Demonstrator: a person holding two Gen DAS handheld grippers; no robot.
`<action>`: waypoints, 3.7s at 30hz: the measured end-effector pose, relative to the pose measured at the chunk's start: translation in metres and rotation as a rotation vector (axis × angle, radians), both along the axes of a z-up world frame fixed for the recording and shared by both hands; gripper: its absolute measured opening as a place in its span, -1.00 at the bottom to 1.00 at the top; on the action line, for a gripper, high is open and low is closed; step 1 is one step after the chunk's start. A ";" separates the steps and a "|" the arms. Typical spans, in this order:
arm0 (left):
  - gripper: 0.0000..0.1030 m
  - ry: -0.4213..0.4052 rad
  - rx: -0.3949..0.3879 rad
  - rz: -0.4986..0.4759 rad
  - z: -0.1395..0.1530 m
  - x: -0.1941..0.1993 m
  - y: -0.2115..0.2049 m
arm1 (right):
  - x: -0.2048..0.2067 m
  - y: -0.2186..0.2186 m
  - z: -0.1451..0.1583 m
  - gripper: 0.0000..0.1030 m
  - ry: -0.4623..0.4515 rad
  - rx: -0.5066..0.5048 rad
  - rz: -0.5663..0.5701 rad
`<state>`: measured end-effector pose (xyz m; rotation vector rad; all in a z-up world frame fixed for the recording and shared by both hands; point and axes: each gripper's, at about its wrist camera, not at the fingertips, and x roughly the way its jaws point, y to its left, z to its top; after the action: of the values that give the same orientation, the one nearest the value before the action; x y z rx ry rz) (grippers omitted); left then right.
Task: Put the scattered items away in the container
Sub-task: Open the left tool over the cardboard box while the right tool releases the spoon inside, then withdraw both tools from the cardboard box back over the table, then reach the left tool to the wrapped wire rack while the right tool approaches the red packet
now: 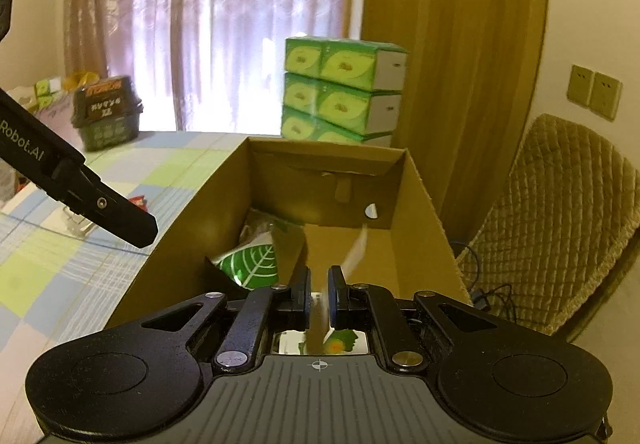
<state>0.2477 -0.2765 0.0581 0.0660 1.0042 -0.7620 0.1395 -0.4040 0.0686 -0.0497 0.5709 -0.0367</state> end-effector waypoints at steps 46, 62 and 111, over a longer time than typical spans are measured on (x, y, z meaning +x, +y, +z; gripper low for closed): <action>0.74 -0.101 0.074 0.354 -0.018 -0.094 0.247 | -0.078 0.119 0.037 1.00 -0.064 0.088 0.084; 0.79 -0.104 0.064 0.425 -0.024 -0.092 0.295 | -0.062 0.182 0.024 1.00 0.013 0.043 0.215; 0.58 -0.375 0.233 0.257 -0.139 0.128 0.203 | 0.264 0.209 -0.079 0.68 0.253 0.046 0.392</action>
<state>0.3759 -0.0735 -0.0809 0.2672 0.7206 -0.3760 0.4033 -0.1953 -0.0106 -0.1214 0.8057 0.3681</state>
